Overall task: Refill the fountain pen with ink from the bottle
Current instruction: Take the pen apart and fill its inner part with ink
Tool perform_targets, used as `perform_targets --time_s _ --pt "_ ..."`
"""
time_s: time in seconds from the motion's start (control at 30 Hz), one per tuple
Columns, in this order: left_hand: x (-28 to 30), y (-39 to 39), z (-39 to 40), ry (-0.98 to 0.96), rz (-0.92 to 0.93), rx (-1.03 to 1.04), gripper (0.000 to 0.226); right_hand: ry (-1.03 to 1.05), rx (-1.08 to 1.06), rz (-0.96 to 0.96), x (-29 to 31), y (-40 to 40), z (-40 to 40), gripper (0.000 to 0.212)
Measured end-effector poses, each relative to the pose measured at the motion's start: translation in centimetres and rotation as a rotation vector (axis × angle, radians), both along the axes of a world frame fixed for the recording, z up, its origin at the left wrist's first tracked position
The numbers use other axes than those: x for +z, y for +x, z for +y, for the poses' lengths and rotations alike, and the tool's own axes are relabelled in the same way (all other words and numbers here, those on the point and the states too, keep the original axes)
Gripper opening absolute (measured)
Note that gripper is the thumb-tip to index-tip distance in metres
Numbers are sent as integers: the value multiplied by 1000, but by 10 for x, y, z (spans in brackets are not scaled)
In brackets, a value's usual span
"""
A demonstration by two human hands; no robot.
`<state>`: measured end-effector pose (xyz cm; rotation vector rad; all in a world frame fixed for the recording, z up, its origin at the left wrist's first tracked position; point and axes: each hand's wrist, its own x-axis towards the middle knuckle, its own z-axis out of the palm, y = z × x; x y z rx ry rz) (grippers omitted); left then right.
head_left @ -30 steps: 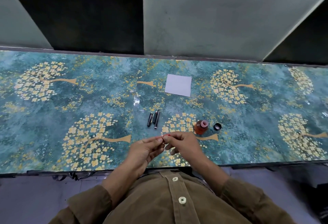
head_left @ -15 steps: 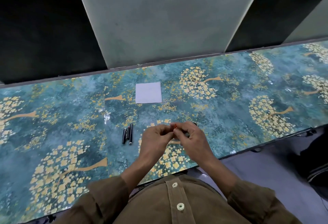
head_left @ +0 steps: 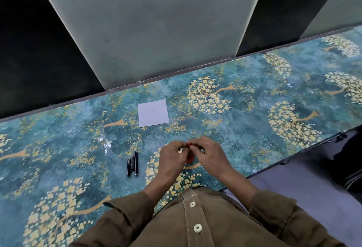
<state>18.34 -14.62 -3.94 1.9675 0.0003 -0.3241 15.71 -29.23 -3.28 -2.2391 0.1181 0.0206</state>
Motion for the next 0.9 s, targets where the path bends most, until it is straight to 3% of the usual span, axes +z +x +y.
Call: perform_targets --time_s 0.47,0.9 --pt "-6 7 2 21 28 -16 14 -91 140 -96 -11 12 -8 17" --pt "-2 9 2 -38 73 -23 17 68 114 6 -14 19 -10 17"
